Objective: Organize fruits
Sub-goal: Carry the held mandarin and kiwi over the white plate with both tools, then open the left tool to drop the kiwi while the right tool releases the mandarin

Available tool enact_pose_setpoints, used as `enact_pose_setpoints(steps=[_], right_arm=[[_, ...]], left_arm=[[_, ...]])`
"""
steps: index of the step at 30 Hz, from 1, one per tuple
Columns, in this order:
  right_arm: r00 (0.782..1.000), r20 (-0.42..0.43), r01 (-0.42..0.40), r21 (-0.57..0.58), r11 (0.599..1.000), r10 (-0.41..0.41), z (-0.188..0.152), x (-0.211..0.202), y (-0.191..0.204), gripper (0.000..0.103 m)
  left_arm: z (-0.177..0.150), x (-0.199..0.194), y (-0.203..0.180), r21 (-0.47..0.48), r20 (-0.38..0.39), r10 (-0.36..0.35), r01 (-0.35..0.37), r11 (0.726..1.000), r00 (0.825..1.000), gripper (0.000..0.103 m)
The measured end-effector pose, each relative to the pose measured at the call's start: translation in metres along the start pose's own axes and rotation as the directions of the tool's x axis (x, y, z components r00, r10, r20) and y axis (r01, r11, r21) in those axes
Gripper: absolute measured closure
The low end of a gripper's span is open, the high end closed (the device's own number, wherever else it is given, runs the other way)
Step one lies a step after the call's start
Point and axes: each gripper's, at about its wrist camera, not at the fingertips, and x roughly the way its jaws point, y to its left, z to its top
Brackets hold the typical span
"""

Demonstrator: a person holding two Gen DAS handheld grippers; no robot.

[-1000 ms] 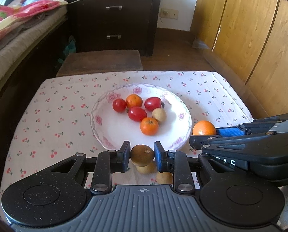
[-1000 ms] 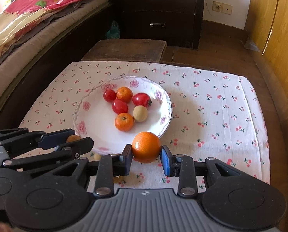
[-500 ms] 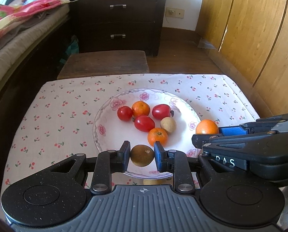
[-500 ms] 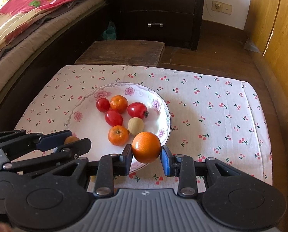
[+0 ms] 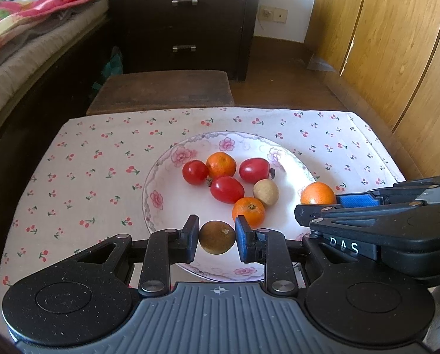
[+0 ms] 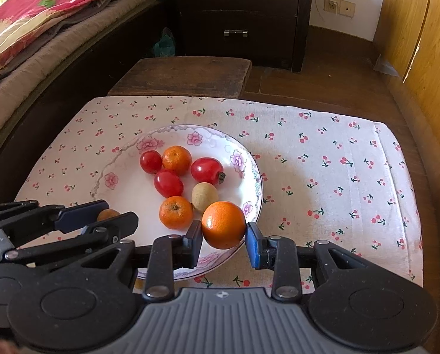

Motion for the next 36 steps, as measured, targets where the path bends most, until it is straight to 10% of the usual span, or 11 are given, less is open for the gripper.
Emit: enact_pose_setpoints(steps=[29, 36], right_arm=[[1.000, 0.002, 0.004, 0.008, 1.000, -0.004, 0.0015, 0.0016, 0.0008, 0.069], [1.000, 0.012, 0.020, 0.029, 0.999, -0.020, 0.0023, -0.0004, -0.0042, 0.069]], left_arm=[[0.0006, 0.0032, -0.0003, -0.004, -0.006, 0.023, -0.023, 1.000, 1.000, 0.068], [0.0007, 0.0006, 0.0025, -0.017, 0.000, 0.036, -0.036, 0.999, 0.999, 0.050]])
